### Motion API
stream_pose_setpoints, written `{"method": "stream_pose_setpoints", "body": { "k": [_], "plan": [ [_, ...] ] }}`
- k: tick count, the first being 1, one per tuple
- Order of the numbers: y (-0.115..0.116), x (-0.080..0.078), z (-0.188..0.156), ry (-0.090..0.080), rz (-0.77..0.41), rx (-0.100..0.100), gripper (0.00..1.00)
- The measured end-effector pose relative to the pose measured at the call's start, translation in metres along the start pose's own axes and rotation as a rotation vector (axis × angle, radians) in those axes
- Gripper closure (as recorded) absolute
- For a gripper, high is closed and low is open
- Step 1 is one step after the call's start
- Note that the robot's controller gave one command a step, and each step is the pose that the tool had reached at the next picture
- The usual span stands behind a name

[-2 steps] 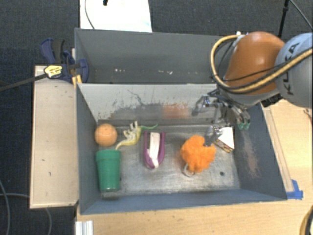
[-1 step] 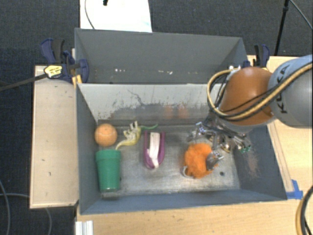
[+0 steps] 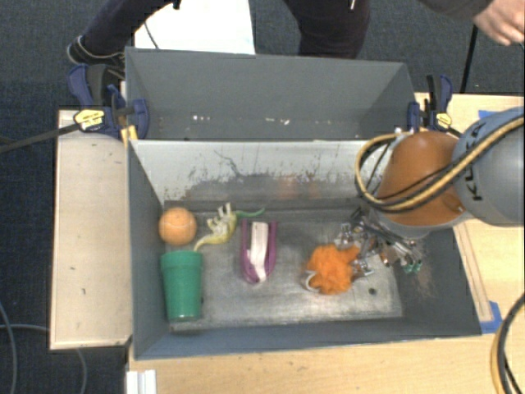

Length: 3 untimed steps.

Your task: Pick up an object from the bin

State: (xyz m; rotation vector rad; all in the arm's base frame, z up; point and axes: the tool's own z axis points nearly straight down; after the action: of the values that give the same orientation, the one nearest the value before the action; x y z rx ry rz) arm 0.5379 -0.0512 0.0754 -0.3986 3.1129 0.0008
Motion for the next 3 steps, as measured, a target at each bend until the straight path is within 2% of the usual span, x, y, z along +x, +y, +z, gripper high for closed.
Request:
{"method": "stream_pose_setpoints", "body": {
  "k": [2,3],
  "plan": [
    [0.000,0.000,0.000,0.000,-0.001,0.000,1.00],
    [0.032,-0.003,-0.055,0.001,-0.216,0.000,1.00]
  ]
}}
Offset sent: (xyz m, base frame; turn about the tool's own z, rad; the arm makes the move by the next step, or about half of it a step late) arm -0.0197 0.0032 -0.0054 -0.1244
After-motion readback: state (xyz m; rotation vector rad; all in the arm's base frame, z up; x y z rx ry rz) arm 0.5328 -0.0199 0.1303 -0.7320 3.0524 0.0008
